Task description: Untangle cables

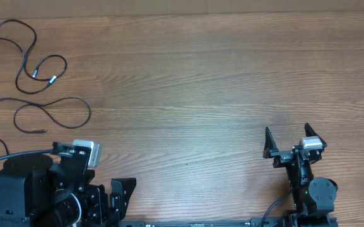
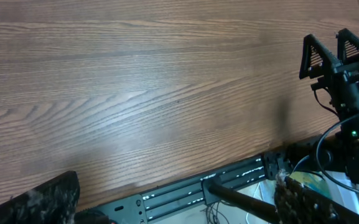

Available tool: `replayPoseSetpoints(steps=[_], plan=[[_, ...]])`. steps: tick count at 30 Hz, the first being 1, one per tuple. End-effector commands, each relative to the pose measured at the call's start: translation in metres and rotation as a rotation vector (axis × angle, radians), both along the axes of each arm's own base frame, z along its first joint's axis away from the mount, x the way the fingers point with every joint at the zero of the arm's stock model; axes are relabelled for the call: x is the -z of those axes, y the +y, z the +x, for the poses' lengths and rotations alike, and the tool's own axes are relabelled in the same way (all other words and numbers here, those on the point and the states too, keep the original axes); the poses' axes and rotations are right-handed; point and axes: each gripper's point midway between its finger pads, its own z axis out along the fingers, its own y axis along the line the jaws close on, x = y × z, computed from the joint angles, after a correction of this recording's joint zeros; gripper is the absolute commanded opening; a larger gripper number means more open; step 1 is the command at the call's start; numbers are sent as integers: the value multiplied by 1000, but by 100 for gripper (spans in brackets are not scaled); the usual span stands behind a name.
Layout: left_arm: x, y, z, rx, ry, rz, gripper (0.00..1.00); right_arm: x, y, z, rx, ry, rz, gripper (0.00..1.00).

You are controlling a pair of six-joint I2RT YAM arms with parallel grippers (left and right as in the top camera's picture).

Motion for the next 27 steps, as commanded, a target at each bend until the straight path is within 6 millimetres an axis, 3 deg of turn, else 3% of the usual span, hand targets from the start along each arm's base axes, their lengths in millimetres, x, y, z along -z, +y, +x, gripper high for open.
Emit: replayPoseSetpoints(steps=[1,17,22,27], plan=[[2,1,0,-10,7,2,100,2,-3,0,16,-4,-1,100],[5,1,1,48,-31,40,100,2,-3,0,16,-4,-1,100],[10,-13,12,210,-199,54,100,2,-3,0,16,-4,-1,100],[15,-43,21,472,-484,35,100,2,-3,0,16,-4,-1,100]])
